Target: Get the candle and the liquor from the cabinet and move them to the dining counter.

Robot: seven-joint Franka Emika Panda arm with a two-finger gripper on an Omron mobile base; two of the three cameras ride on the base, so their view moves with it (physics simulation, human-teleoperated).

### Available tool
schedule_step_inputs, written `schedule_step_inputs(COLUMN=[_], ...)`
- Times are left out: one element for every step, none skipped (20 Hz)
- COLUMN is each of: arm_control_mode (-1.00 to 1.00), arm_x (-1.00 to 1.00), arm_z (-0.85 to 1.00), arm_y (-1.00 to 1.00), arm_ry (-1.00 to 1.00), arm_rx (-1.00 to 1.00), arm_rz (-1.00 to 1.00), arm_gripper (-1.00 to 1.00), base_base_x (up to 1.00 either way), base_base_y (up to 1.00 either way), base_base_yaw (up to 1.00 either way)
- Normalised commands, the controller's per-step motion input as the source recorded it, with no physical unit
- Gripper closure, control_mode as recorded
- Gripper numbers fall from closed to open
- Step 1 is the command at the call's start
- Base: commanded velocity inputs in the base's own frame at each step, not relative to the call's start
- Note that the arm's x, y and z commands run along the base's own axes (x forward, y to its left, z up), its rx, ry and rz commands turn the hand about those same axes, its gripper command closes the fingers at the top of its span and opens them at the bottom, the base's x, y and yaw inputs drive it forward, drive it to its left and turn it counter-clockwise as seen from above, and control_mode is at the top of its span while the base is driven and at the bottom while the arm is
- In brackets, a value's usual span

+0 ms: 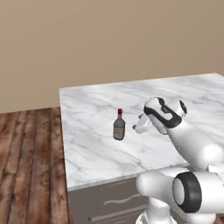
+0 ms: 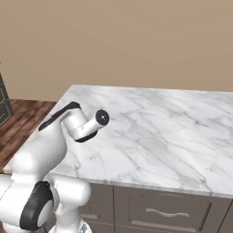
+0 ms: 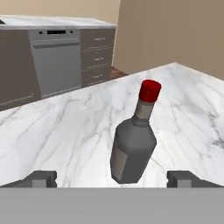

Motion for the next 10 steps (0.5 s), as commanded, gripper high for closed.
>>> schedule_step_inputs(arm_control_mode=[-1.0, -1.0, -1.0, -1.0, -1.0, -1.0, -1.0, -1.0, -1.0, -1.0], arm_x=[-0.48, -0.5, -0.52, -0.55, -0.57, -0.57, -0.59, -0.59, -0.59, -0.57], arm_z=[0.57, 0.57, 0.56, 0.53, 0.52, 0.5, 0.48, 0.48, 0.49, 0.5], arm_y=[-0.18, -0.19, -0.2, -0.18, -0.18, -0.17, -0.2, -0.21, -0.19, -0.07], arm_ry=[0.21, 0.19, 0.17, 0.13, 0.1, 0.11, 0.08, 0.08, 0.09, 0.09], arm_rx=[0.0, 0.0, 0.0, 0.0, 0.0, 0.0, 0.0, 0.0, 0.0, 0.02], arm_rz=[-0.1, -0.11, -0.1, -0.1, -0.11, -0.14, -0.17, -0.17, -0.18, -0.22], arm_gripper=[-1.0, -1.0, -1.0, -1.0, -1.0, -1.0, -1.0, -1.0, -1.0, -1.0], base_base_x=[0.0, 0.0, 0.0, 0.0, 0.0, 0.0, 0.0, 0.0, 0.0, 0.0], base_base_y=[0.0, 0.0, 0.0, 0.0, 0.0, 0.0, 0.0, 0.0, 0.0, 0.0], base_base_yaw=[0.0, 0.0, 0.0, 0.0, 0.0, 0.0, 0.0, 0.0, 0.0, 0.0])
